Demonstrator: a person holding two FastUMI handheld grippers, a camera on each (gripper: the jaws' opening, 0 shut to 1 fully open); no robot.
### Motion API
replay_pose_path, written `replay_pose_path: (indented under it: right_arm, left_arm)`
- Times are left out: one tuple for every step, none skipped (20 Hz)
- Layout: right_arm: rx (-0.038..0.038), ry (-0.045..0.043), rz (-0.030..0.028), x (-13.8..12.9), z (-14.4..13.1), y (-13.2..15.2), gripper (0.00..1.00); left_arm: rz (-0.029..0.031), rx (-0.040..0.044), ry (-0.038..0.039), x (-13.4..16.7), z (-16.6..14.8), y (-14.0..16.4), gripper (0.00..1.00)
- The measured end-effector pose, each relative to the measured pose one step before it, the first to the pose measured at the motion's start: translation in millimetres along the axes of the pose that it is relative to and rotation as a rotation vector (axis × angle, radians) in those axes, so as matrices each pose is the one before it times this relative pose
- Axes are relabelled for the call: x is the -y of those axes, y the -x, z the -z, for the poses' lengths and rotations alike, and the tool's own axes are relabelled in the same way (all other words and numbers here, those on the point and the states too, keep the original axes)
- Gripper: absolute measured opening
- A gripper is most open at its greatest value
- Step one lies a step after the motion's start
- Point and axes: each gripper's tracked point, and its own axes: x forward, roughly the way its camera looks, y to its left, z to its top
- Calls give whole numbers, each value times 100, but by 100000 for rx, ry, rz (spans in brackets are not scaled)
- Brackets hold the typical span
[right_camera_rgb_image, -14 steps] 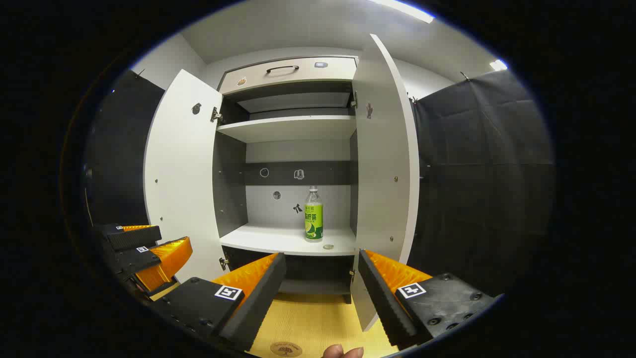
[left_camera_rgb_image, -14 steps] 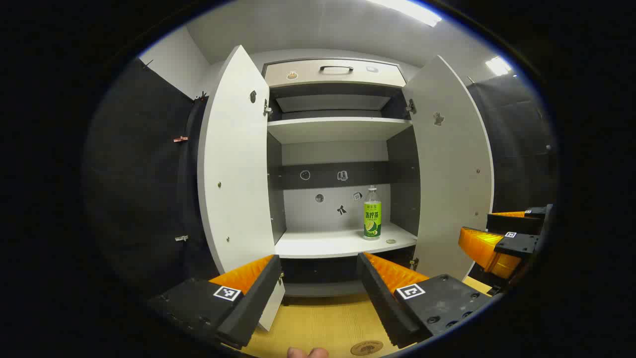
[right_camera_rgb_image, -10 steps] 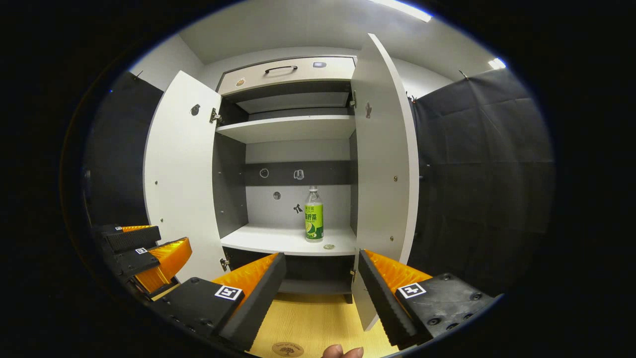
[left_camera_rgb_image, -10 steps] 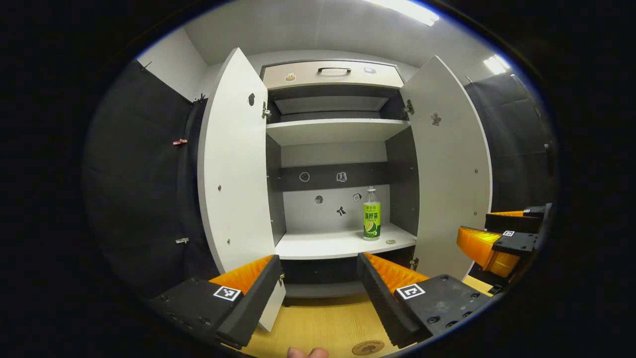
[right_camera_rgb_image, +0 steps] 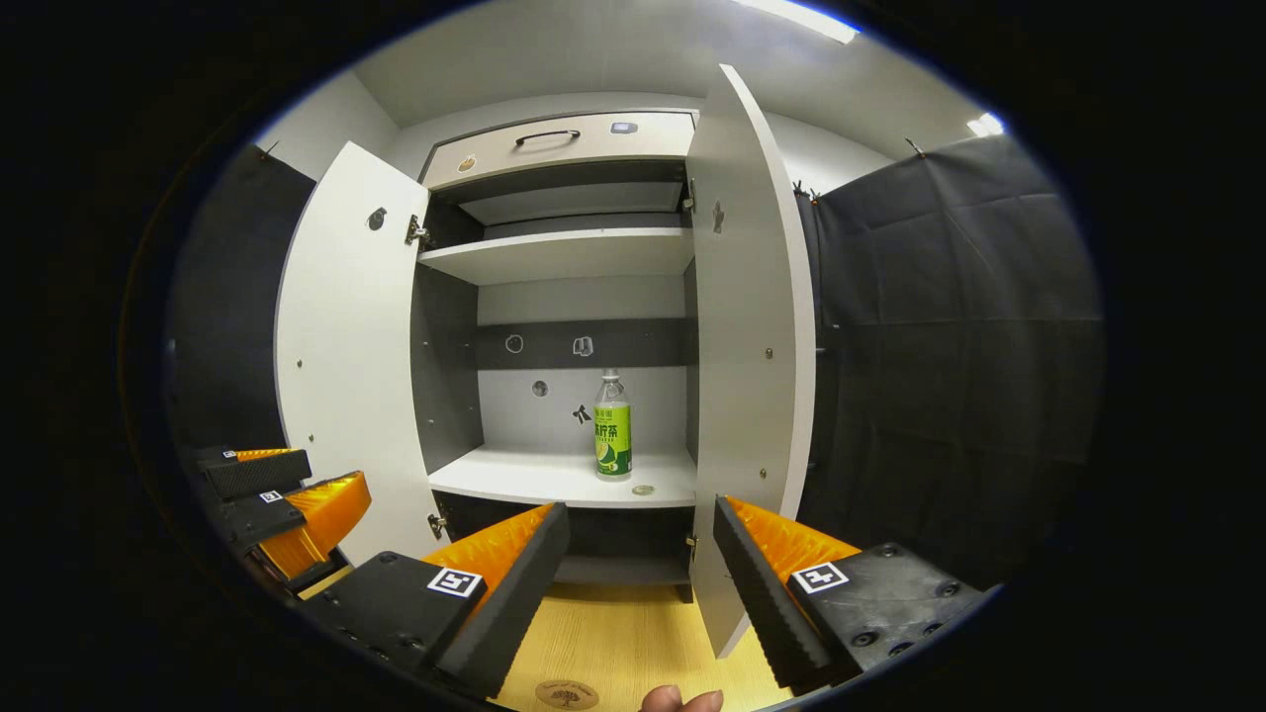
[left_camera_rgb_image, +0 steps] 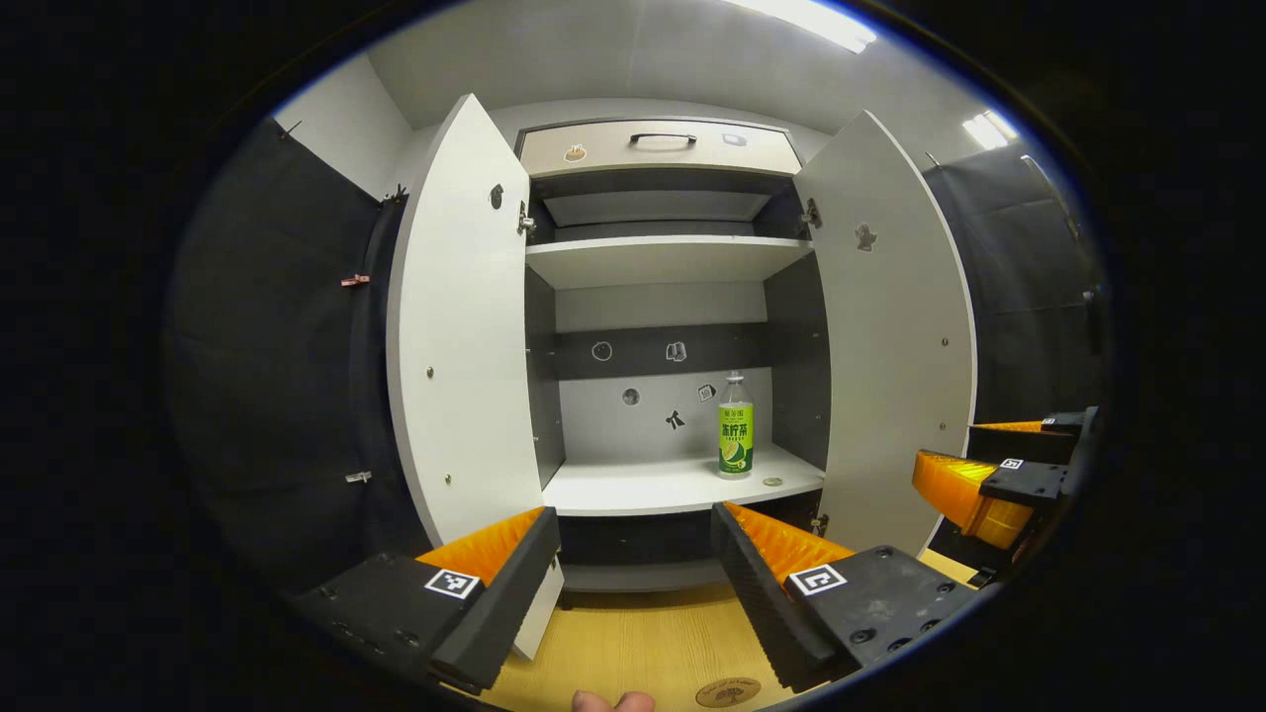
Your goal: Grasp the bottle in the cabinet with the left hand and place it on the coaster, then close the right door with the right hand and the left door with the left hand.
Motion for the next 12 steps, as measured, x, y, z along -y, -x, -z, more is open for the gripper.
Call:
replay_pose_path:
  right_arm:
    - [60,39,212,56,-10,-15,97]
    - [128,205,219,96,34,35,97]
    - [44,241,152,39,-32,-4,97]
    - [116,317,18,45,-13,-41,97]
    - [-131,121,57,101,-60,-2,97]
    - [-141,-131,-231,70,-40,69,97]
    - [-329,-355,-222,112,-69,97,97]
    - [-70,-506,-129,265,-148,52,97]
    - [182,-485,39,388,-129,116,98]
    - [78,-619,161,525,-142,92,97]
    - [-344,-657,236,541,-36,27,97]
    - [-476,-580,380,654,120,24,97]
  left_arm:
    - [229,182,-60,23,-76,-41,97]
    - [188,18,-76,55,42,-150,97]
    - [62,26,64,16,-66,-62,98]
    - [176,149,185,73,20,-90,97]
    - [59,101,198,82,-72,-171,97]
    - [127,-132,133,96,88,-229,97]
    - [157,-216,207,190,15,-335,97]
    - [391,-222,376,298,25,-368,97]
    - [729,-45,583,441,-47,-524,97]
    - [1050,36,634,505,4,-736,97]
    - [964,-268,435,593,21,-875,97]
    - [854,-321,243,571,96,-1064,98]
